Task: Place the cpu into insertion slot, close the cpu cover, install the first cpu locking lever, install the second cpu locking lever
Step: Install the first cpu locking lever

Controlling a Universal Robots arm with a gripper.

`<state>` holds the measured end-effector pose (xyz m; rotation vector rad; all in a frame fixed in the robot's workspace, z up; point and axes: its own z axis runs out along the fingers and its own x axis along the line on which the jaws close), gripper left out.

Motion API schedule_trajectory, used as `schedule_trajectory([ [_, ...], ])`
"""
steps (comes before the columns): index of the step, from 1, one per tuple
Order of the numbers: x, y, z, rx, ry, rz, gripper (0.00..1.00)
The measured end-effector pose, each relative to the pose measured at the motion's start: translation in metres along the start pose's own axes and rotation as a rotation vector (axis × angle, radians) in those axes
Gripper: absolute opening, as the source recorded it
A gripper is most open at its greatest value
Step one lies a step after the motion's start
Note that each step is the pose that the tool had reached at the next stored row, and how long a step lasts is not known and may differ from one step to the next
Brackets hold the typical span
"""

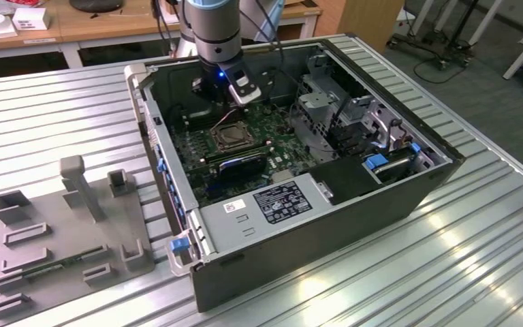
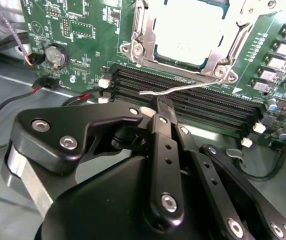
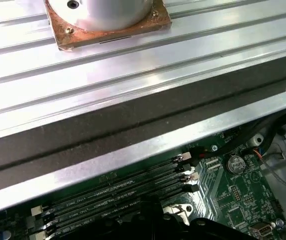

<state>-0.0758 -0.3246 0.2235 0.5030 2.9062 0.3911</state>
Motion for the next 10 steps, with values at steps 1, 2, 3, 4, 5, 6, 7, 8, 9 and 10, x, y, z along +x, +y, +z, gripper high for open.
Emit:
schedule_trajectory([
  [1,-0.0001,0.0003,-0.0009,-0.0001,0.0000,0.000,0.11],
  [2,-0.0002,0.0005,-0.0018,-0.0001,0.0000,0.000,0.11],
  [3,-0.0003,0.0008,-0.0026,-0.0004,0.0000,0.000,0.11],
  [4,-0.0004,0.0011,-0.0036,-0.0006,0.0001,0.000,0.11],
  [5,-0.0006,0.0015,-0.0047,-0.0008,0.0002,0.000,0.11],
  [6,-0.0007,0.0018,-0.0057,-0.0011,0.0003,0.000,0.11],
  [7,-0.0008,0.0021,-0.0069,-0.0014,0.0004,0.000,0.11],
  [8,-0.0010,0.0025,-0.0081,-0.0017,0.0006,0.000,0.11],
  [9,-0.0011,0.0029,-0.0095,-0.0023,0.0008,0.001,0.11],
  [10,-0.0013,0.0034,-0.0110,-0.0030,0.0010,0.001,0.11],
])
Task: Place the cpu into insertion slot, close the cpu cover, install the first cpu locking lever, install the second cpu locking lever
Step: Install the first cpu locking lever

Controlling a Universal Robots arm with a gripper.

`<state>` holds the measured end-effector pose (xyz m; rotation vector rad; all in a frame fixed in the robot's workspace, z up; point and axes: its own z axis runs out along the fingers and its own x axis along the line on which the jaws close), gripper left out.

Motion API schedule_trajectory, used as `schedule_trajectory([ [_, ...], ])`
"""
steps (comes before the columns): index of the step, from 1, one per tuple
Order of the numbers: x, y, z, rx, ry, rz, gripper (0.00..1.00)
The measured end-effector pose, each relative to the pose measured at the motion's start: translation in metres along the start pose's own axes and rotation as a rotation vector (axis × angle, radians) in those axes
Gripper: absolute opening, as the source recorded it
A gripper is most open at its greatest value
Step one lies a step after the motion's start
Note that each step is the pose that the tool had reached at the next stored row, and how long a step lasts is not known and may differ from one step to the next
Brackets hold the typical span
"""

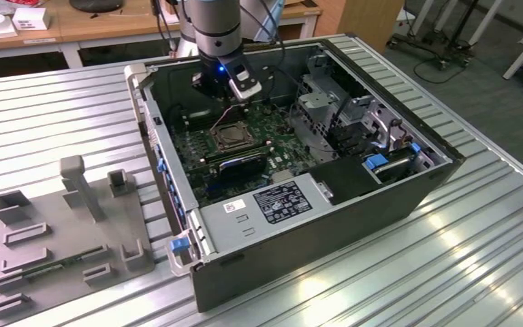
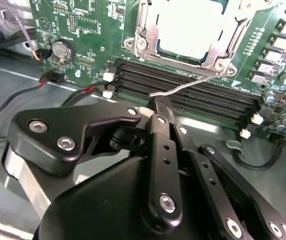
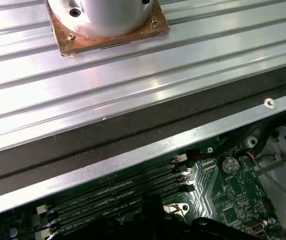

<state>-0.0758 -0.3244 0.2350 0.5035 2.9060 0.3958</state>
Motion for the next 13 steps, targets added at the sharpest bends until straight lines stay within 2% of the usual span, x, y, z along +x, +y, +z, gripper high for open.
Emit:
schedule_trajectory([
  [8,-0.0019,0.0047,-0.0156,-0.0040,0.0013,0.001,0.11],
  [13,-0.0025,0.0061,-0.0202,-0.0043,0.0013,0.001,0.11],
])
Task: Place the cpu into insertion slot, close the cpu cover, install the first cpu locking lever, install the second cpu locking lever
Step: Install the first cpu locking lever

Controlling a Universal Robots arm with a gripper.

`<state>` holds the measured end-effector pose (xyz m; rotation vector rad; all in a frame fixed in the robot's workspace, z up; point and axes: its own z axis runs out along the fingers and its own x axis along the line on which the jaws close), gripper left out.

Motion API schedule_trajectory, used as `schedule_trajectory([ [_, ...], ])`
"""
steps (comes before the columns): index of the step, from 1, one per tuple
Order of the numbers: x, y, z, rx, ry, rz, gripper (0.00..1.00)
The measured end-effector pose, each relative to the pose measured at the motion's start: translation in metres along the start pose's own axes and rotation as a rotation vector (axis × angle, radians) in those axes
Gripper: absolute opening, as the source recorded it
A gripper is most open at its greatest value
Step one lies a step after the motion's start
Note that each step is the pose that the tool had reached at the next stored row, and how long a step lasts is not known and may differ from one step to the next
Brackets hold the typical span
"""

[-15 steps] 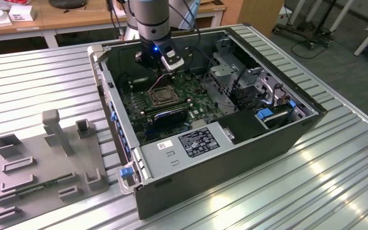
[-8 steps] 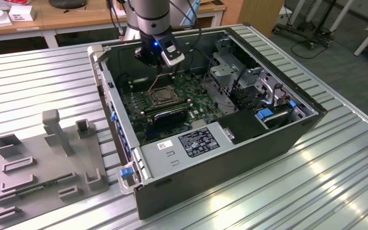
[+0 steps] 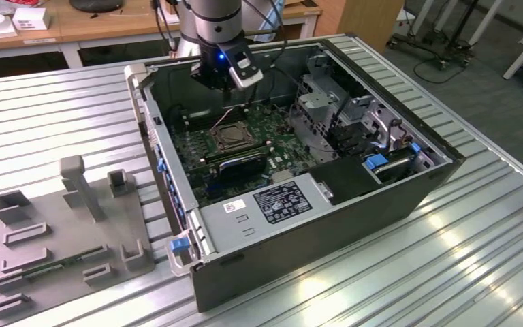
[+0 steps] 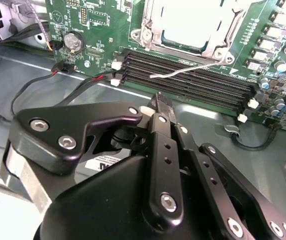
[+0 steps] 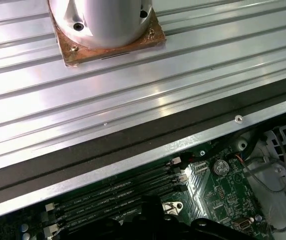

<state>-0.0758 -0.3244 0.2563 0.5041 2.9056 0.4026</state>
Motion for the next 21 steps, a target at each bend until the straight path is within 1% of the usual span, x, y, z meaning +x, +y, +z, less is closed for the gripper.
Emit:
schedule_trajectory([
  [2,0.0010,-0.0004,-0.0003,-0.0003,-0.0010,0.000,0.11],
  [5,0.0054,-0.0021,-0.0002,-0.0018,-0.0051,-0.001,0.11],
  [7,0.0078,-0.0040,0.0010,-0.0019,-0.0063,-0.002,0.11],
  [12,0.0086,-0.0115,0.0079,-0.0020,-0.0067,-0.002,0.11],
  [15,0.0096,-0.0141,0.0128,-0.0028,-0.0066,-0.002,0.11],
  [21,0.0127,-0.0175,0.0213,-0.0122,-0.0047,0.000,0.11],
])
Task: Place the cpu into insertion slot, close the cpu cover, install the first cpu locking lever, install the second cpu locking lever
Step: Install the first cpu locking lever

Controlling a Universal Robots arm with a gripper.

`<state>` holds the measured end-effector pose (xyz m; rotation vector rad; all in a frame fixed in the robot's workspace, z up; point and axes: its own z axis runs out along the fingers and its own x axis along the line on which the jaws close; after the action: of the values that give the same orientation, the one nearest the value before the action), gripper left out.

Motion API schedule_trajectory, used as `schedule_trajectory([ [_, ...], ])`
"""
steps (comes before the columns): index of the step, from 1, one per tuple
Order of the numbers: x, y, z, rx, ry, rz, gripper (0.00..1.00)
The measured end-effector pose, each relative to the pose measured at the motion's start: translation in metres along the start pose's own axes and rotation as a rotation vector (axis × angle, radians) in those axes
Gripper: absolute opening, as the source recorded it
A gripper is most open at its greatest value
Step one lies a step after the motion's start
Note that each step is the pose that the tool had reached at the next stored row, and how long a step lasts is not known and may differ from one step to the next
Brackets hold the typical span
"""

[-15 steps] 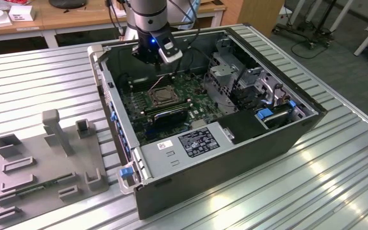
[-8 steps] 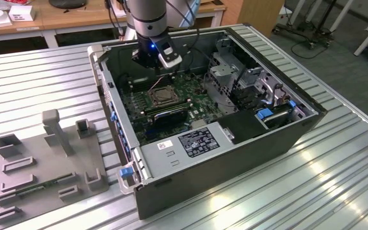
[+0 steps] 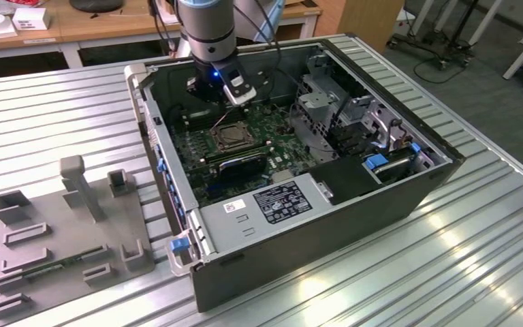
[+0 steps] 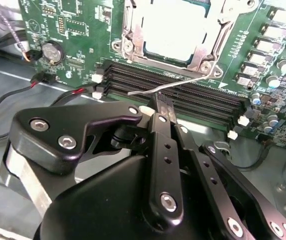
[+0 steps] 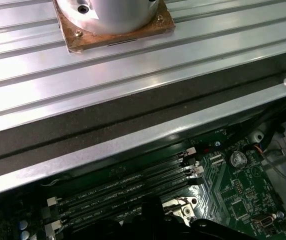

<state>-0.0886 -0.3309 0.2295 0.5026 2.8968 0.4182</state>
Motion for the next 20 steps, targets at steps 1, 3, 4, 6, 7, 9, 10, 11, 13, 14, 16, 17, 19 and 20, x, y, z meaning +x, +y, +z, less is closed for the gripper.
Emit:
schedule_trajectory([
  [1,0.0004,-0.0006,0.0015,-0.0020,0.0004,0.000,0.11],
  [3,0.0010,-0.0015,0.0043,-0.0061,0.0013,0.001,0.11],
  [4,0.0012,-0.0019,0.0055,-0.0079,0.0018,0.002,0.11],
  [6,0.0013,-0.0021,0.0058,-0.0101,0.0028,0.002,0.11],
  [7,0.0012,-0.0021,0.0059,-0.0106,0.0028,0.002,0.11],
  [9,0.0012,-0.0021,0.0060,-0.0113,0.0030,0.002,0.11],
  [10,0.0013,-0.0022,0.0067,-0.0123,0.0030,0.003,0.11],
  [11,0.0014,-0.0025,0.0075,-0.0122,0.0030,0.003,0.11],
  [13,0.0016,-0.0031,0.0093,-0.0122,0.0032,0.003,0.11],
  [14,0.0018,-0.0034,0.0103,-0.0124,0.0032,0.003,0.11],
  [16,0.0016,-0.0038,0.0119,-0.0125,0.0034,0.003,0.11],
  [17,0.0013,-0.0039,0.0125,-0.0124,0.0034,0.003,0.11],
  [19,0.0005,-0.0039,0.0137,-0.0122,0.0034,0.003,0.11],
  [20,-0.0003,-0.0038,0.0143,-0.0121,0.0034,0.003,0.11],
])
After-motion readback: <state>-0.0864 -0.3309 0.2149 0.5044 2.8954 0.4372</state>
